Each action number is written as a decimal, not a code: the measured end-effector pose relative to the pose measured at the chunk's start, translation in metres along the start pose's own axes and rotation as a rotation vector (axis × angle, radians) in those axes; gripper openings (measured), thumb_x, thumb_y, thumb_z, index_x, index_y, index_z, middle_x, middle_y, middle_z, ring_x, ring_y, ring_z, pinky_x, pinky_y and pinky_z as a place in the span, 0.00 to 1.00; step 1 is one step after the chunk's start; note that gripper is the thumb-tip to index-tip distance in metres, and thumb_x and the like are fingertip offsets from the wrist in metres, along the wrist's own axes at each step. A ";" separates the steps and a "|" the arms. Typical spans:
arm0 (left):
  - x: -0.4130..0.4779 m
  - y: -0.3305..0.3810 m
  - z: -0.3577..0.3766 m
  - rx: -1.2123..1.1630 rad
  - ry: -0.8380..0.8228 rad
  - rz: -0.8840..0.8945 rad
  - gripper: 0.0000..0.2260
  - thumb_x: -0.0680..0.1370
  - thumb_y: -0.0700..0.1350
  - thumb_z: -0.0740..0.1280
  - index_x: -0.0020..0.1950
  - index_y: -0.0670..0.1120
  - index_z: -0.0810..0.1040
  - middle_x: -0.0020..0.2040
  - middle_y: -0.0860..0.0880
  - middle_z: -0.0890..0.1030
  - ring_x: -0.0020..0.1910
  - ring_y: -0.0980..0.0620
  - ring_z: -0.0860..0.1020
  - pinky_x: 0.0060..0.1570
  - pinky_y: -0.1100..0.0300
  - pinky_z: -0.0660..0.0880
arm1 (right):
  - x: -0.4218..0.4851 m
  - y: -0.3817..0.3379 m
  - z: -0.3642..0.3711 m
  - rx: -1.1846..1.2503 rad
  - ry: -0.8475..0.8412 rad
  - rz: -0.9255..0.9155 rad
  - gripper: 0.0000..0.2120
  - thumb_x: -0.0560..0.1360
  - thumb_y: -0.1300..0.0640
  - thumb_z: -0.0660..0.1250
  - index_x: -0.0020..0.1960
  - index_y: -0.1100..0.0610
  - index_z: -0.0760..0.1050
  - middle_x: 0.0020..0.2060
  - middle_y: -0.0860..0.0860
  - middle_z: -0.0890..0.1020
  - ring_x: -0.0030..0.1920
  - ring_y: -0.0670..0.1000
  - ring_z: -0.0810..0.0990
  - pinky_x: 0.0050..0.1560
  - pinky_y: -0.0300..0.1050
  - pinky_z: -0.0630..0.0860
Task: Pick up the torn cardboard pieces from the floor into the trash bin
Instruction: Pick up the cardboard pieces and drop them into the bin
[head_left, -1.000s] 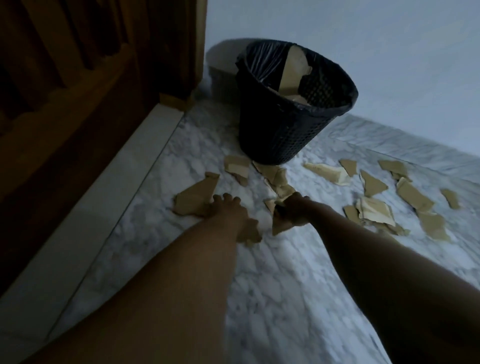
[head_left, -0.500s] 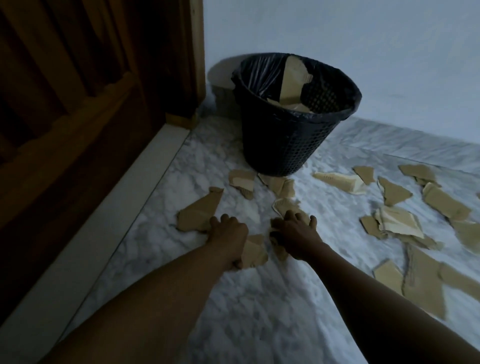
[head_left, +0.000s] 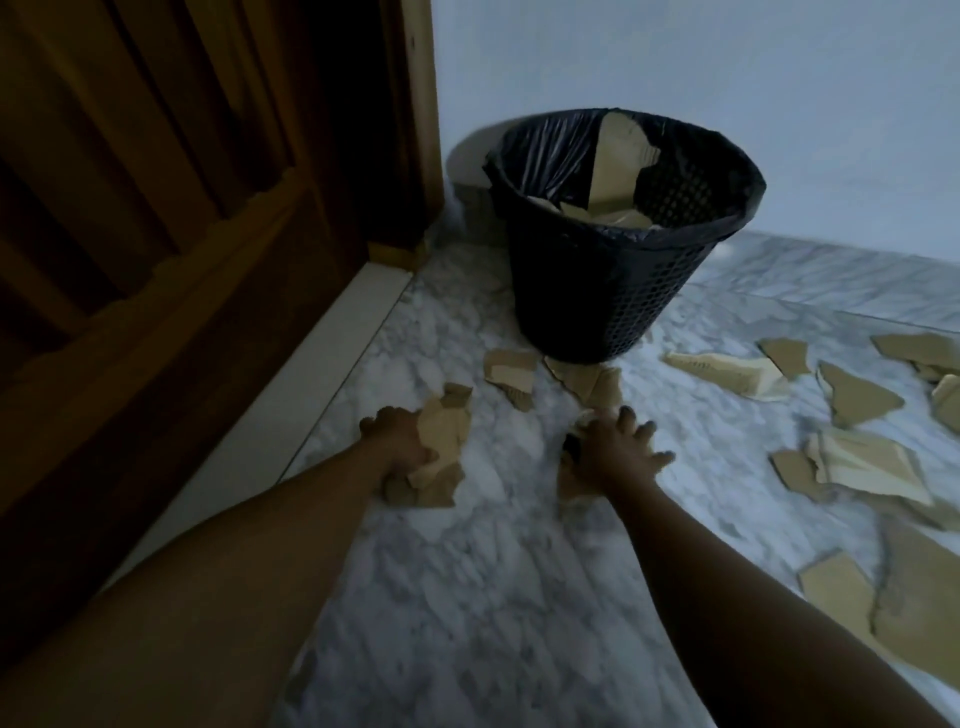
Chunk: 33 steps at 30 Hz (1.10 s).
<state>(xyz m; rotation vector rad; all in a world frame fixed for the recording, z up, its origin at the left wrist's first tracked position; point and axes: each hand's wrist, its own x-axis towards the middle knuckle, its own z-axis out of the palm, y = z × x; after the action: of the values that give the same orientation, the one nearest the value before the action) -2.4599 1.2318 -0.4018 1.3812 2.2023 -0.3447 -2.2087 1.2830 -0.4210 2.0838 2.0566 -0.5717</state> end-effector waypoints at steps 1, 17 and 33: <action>0.000 0.002 0.003 0.001 0.008 0.013 0.34 0.78 0.60 0.65 0.77 0.44 0.59 0.73 0.42 0.66 0.72 0.42 0.65 0.69 0.50 0.64 | 0.005 0.008 -0.002 0.060 -0.044 0.050 0.26 0.78 0.46 0.62 0.74 0.49 0.64 0.75 0.57 0.56 0.75 0.66 0.52 0.68 0.76 0.52; 0.017 0.064 0.009 -0.128 0.092 0.493 0.29 0.70 0.49 0.74 0.69 0.49 0.69 0.64 0.45 0.71 0.63 0.42 0.70 0.62 0.48 0.72 | -0.006 0.014 -0.010 0.235 0.175 -0.126 0.12 0.80 0.48 0.63 0.54 0.56 0.73 0.54 0.56 0.73 0.58 0.60 0.71 0.55 0.57 0.70; 0.095 0.133 -0.030 0.121 -0.114 0.331 0.41 0.77 0.57 0.68 0.80 0.48 0.46 0.80 0.41 0.42 0.78 0.37 0.44 0.77 0.46 0.48 | 0.099 0.001 -0.024 0.492 -0.034 0.129 0.27 0.65 0.41 0.70 0.59 0.48 0.65 0.53 0.52 0.75 0.55 0.60 0.76 0.56 0.67 0.74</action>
<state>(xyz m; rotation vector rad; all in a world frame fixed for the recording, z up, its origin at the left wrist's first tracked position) -2.3829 1.3778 -0.4213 1.7145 1.8472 -0.4279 -2.2054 1.3835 -0.4359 2.4123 1.8831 -1.1795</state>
